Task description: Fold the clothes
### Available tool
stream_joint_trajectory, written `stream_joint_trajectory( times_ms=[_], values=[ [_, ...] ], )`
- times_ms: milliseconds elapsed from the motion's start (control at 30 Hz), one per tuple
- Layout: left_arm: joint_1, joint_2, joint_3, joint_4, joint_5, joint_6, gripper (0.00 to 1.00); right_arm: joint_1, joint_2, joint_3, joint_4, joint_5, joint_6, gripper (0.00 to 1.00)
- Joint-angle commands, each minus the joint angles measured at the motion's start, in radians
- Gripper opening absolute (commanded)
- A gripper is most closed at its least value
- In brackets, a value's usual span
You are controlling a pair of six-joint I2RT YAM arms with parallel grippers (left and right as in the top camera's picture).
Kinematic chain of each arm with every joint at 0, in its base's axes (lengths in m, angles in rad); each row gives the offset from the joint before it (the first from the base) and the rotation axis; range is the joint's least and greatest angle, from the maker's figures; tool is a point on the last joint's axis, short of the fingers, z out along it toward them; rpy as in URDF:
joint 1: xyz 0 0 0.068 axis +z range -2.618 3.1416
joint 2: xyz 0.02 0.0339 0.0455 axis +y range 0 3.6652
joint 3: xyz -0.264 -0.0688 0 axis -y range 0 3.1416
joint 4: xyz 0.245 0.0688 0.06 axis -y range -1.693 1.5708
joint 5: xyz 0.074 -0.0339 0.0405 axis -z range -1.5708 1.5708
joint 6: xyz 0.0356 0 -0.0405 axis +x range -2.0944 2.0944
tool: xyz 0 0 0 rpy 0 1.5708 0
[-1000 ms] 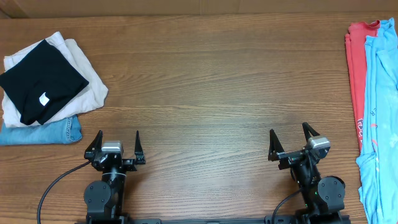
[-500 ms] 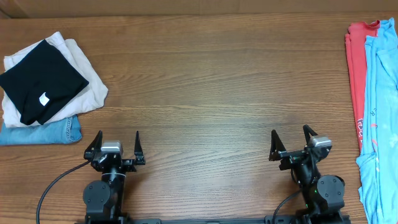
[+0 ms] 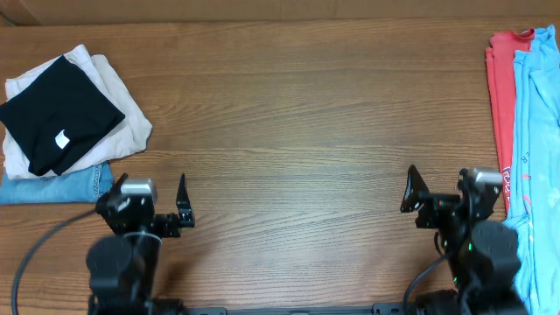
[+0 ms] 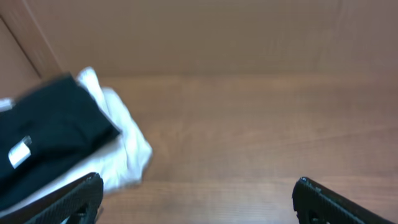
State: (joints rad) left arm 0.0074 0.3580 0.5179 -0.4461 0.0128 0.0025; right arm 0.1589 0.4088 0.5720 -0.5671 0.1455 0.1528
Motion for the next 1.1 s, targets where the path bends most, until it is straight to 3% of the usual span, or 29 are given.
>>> stream_joint_trajectory(
  times_ms=[0,167,267,333,400,767,867,1067],
  values=[
    [0.005,0.133,0.134,-0.082,0.033,-0.010,1.00,0.003,0.146,0.147,-0.086,0.018,0.009,1.00],
    [0.005,0.259,0.237,-0.201,0.033,-0.010,1.00,0.003,0.336,0.283,-0.158,-0.062,0.008,1.00],
    [0.005,0.287,0.239,-0.241,0.033,-0.010,1.00,0.000,0.391,0.293,-0.162,-0.015,0.014,1.00],
    [0.005,0.298,0.238,-0.265,0.033,-0.010,1.00,-0.026,0.420,0.293,-0.178,0.102,0.131,1.00],
    [0.005,0.303,0.239,-0.269,0.035,-0.010,1.00,-0.107,0.448,0.293,-0.203,0.204,0.221,1.00],
    [0.005,0.303,0.239,-0.253,0.060,-0.010,1.00,-0.674,0.646,0.292,-0.259,0.153,0.321,0.96],
    [0.005,0.303,0.239,-0.253,0.060,-0.010,1.00,-0.764,0.741,0.291,-0.281,0.152,0.377,0.85],
    [0.005,0.303,0.239,-0.253,0.060,-0.010,1.00,-0.873,0.930,0.291,-0.274,0.148,0.454,0.85]
  ],
)
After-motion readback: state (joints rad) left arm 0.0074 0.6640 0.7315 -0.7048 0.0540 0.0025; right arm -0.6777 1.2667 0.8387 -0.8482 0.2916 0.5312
